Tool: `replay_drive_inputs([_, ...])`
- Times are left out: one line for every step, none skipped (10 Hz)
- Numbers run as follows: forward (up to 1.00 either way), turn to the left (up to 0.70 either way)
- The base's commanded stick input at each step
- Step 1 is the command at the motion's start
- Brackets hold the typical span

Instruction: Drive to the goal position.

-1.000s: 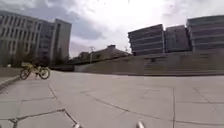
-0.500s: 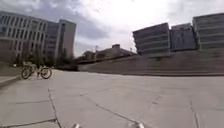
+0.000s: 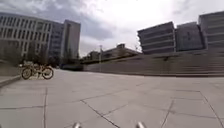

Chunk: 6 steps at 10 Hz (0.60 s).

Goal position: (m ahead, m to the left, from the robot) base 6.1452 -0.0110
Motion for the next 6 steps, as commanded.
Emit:
replay_drive_inputs([0.70,0.14])
replay_drive_inputs([0.70,0.14])
replay_drive_inputs([0.70,0.14])
replay_drive_inputs([0.70,0.14])
replay_drive_inputs([0.70,0.14])
replay_drive_inputs([0.70,0.14])
